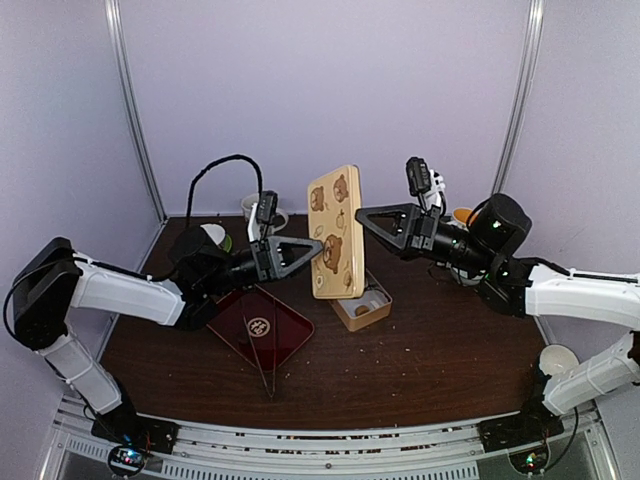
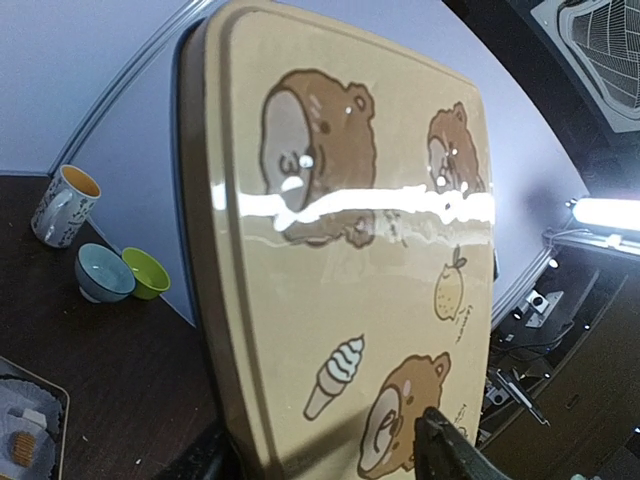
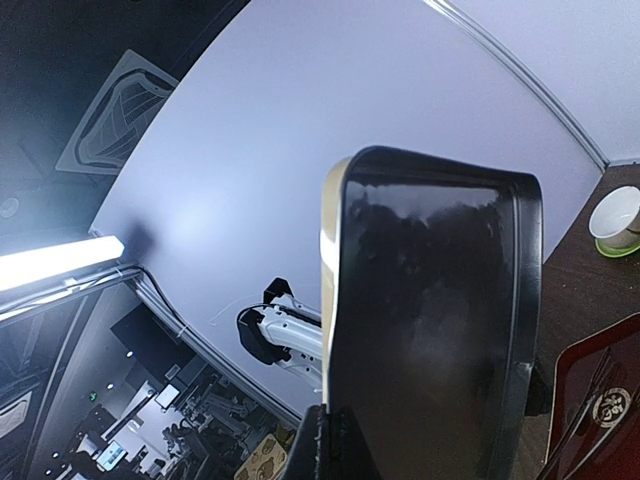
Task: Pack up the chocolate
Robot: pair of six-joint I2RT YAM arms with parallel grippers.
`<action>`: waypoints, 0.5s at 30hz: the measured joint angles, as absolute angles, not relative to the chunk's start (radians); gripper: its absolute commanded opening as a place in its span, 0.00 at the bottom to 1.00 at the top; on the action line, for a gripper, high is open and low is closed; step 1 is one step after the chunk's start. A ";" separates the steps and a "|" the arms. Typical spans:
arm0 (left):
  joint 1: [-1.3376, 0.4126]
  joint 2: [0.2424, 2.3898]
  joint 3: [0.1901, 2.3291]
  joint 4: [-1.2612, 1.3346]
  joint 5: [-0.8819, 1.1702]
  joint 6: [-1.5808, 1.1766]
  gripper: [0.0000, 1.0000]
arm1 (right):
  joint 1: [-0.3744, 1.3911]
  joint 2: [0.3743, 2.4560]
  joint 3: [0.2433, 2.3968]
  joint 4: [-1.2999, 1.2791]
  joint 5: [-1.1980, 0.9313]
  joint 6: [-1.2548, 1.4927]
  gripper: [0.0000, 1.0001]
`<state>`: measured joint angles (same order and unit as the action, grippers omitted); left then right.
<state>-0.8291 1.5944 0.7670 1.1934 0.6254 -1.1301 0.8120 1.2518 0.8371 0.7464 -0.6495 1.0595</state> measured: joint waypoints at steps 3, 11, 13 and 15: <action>-0.818 1.624 0.767 1.210 0.625 -1.148 0.58 | 0.789 1.277 0.821 0.789 -0.664 1.079 0.00; -0.775 1.683 0.767 1.202 0.618 -1.169 0.59 | 0.701 1.350 0.796 0.839 -0.715 1.107 0.00; -0.764 1.696 0.767 1.191 0.614 -1.168 0.60 | 0.678 1.370 0.793 0.846 -0.733 1.108 0.00; -0.758 1.708 0.768 1.158 0.606 -1.155 0.61 | 0.651 1.397 0.793 0.851 -0.753 1.108 0.00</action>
